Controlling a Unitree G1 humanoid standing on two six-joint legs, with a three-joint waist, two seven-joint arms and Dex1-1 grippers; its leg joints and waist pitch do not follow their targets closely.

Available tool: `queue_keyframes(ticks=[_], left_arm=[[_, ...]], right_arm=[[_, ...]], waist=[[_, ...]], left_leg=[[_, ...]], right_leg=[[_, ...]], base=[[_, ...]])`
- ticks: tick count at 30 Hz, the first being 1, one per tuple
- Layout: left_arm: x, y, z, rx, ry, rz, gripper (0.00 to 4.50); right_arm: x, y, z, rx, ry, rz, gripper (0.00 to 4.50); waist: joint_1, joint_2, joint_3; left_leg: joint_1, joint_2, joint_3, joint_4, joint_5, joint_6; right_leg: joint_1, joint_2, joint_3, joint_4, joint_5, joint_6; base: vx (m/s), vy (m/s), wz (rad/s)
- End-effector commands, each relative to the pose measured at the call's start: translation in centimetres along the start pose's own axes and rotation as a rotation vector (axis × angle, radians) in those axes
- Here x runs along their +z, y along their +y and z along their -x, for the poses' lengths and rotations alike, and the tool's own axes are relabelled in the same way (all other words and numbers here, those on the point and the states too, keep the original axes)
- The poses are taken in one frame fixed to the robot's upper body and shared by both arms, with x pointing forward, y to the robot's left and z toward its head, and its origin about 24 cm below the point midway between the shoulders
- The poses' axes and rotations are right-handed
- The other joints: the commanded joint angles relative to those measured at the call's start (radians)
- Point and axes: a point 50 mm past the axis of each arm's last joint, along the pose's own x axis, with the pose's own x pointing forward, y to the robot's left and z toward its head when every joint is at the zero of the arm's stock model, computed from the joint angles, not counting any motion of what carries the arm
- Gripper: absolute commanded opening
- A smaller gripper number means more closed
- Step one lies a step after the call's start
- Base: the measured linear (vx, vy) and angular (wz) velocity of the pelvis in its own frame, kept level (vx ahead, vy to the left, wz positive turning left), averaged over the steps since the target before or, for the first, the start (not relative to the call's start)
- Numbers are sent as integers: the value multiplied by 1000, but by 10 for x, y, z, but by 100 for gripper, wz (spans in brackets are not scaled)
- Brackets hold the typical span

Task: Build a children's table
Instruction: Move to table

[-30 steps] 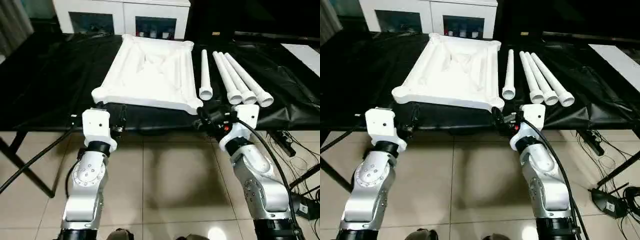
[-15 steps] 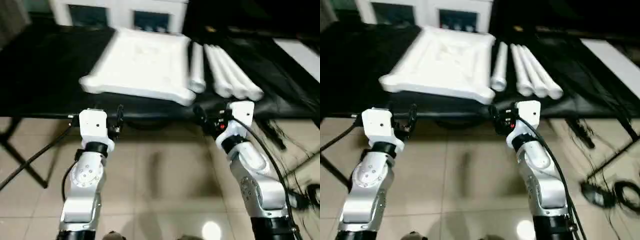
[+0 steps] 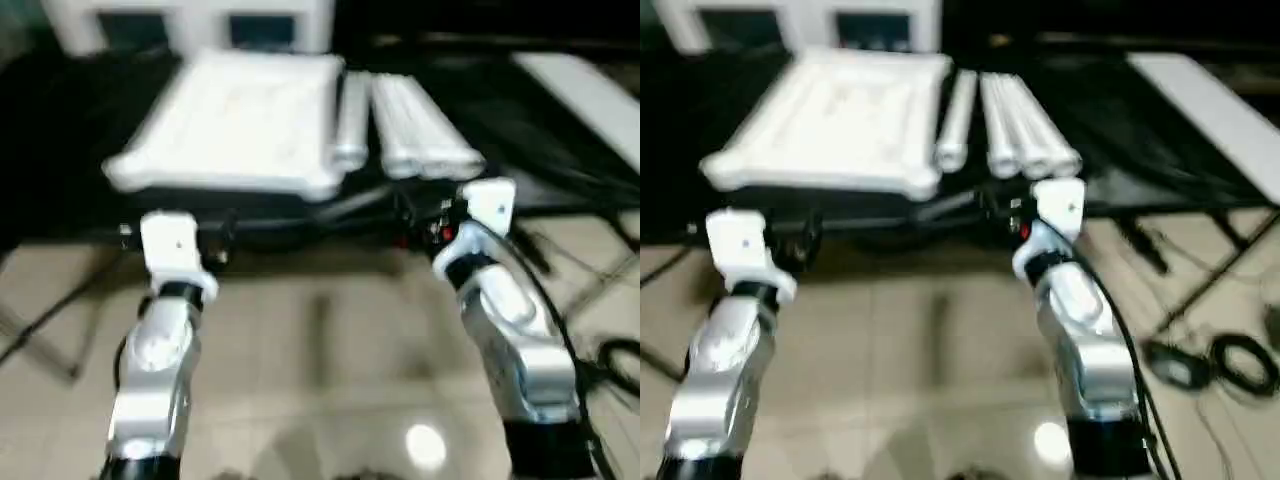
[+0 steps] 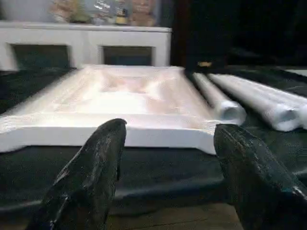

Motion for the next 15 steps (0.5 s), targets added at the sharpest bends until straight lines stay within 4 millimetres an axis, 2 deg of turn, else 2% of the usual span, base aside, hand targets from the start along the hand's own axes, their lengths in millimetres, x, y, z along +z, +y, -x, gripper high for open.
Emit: queue_keyframes(ticks=[1,2,3,4,5,6,7,8,9,10,11,12,13,14,15], left_arm=[[4,6,0,13,0,-24,332],[5,6,0,17,-6,-33,332],[6,6,-1,14,-8,-32,332],[7,7,-1,21,-14,-42,332],[8,7,-1,24,-17,-45,332],[10,8,-2,24,-27,-54,332],[11,9,-3,21,-29,-39,332],[12,9,-4,17,-28,-27,332],[13,10,-4,15,-25,-18,332],[14,10,-4,13,-26,-13,332],[16,11,-5,17,-39,-9,332],[19,16,-6,49,-45,-27,350],[20,16,-6,46,-46,-18,361],[21,17,-6,49,-45,-17,367],[21,18,-6,52,-45,-15,367]], right_arm=[[2,5,-2,21,-2,-5,353],[2,6,-2,24,-2,-6,353],[2,7,-3,33,-5,-5,353],[2,8,-3,42,-6,-8,353],[2,9,-3,46,-7,-9,353],[3,11,-5,57,-11,-13,353],[3,12,-5,65,-12,-12,353],[3,13,-6,72,-12,-10,353],[3,14,-6,76,-11,-8,353],[3,14,-6,80,-9,-3,353],[1,16,-6,90,0,11,353],[0,18,-5,109,5,38,353],[-1,19,-5,116,5,44,353],[-1,20,-5,119,5,46,353],[-1,21,-5,122,5,47,353]], waist=[[36,-12,-66],[31,-2,-62],[30,12,-54],[25,42,-38],[22,57,-40],[-18,97,-72],[-34,96,-71],[-54,84,-100],[-51,83,-98],[-55,77,-94],[-61,71,-100],[-71,46,-102],[-76,33,-99],[-77,-16,-88],[-63,-58,-111]], left_leg=[[-110,-26,-37,-7,-3,47],[-110,-37,-53,-45,96,83],[-94,-29,-54,-72,126,100],[-61,3,-58,-122,133,117],[-44,33,-63,-152,114,108],[67,175,-198,-253,-22,222],[130,203,-229,-258,-140,258],[170,151,-237,-209,3,315],[170,131,-230,-191,140,342],[153,103,-203,-189,352,385],[147,95,-194,-193,437,399],[133,60,-155,-198,549,430],[130,39,-130,-199,483,417],[94,-29,-64,-200,223,330],[42,-80,-36,-166,74,275]], right_leg=[[153,-185,173,-181,-705,209],[158,-156,145,-187,-427,134],[143,-151,129,-204,-416,109],[126,-151,96,-242,-475,76],[133,-145,70,-245,-471,78],[89,-51,-10,-82,-243,135],[7,-43,-2,16,-209,102],[-65,-28,6,69,-122,96],[-93,-30,12,84,-97,124],[-117,-32,20,103,-38,191],[-122,-35,23,103,-5,209],[-148,-49,35,65,98,194],[-146,-58,40,28,164,146],[-72,-87,77,-83,245,68],[23,-105,143,-103,171,81]], base=[[136,-29,-4],[136,-29,-4],[157,-1,8],[196,46,5],[196,46,5],[279,91,-14],[304,98,-13],[304,98,-13],[257,79,1],[220,37,-10],[220,37,-10],[205,-17,-18],[216,-71,-6],[216,-71,-6],[201,-117,10]])
